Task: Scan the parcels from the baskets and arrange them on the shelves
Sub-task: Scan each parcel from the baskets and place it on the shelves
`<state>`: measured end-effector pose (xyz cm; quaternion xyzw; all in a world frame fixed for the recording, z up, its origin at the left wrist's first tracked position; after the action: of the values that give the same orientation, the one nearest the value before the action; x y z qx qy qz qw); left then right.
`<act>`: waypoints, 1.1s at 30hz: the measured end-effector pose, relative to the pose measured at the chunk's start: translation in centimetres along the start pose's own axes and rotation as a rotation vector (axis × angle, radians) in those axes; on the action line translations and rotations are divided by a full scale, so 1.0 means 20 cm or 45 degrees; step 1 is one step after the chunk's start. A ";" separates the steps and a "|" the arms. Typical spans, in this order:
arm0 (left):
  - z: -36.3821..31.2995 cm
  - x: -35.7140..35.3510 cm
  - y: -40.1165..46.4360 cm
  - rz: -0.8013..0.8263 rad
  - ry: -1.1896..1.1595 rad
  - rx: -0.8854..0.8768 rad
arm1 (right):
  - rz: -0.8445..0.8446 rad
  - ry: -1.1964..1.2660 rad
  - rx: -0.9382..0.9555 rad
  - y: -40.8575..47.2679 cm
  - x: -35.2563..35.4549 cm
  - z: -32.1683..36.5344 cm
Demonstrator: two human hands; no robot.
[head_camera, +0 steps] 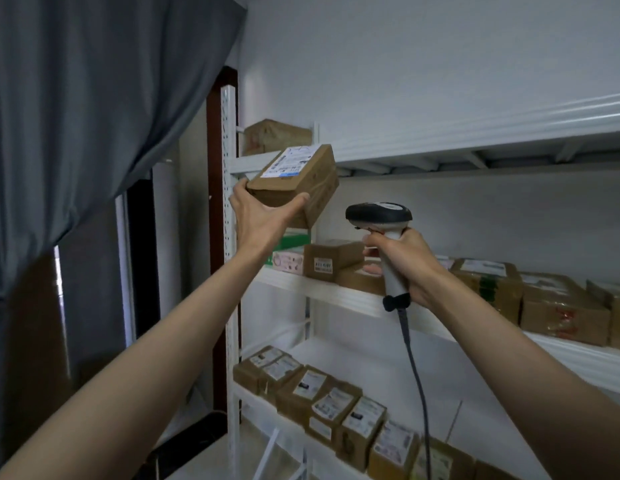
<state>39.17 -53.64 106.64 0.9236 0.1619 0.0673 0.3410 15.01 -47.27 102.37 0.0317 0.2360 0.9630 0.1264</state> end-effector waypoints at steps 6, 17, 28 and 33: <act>-0.12 -0.07 0.42 -0.017 -0.033 -0.034 | 0.007 0.012 0.028 0.18 -0.03 0.00; -0.20 -0.38 1.06 -0.001 -0.046 -0.007 | 0.007 -0.005 0.028 0.36 -0.10 -0.11; -0.08 -0.68 1.49 0.143 0.023 0.047 | -0.058 -0.060 0.010 0.48 -0.05 -0.23; -0.11 -0.73 1.46 -0.037 0.560 -0.537 | -0.101 -0.022 -0.006 0.51 -0.03 -0.28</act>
<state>32.22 -78.17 127.16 0.7934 0.2274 0.2928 0.4828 12.54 -58.72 102.12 0.0302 0.2336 0.9575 0.1666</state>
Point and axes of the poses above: each hand's wrist, its own y-axis towards the middle knuckle, its own x-axis out of the back of the hand, z = x × y, the point moved 6 cm from there along y, towards the middle knuckle, and after that the axes turned 4 degrees about x, right-handed, at the moved point
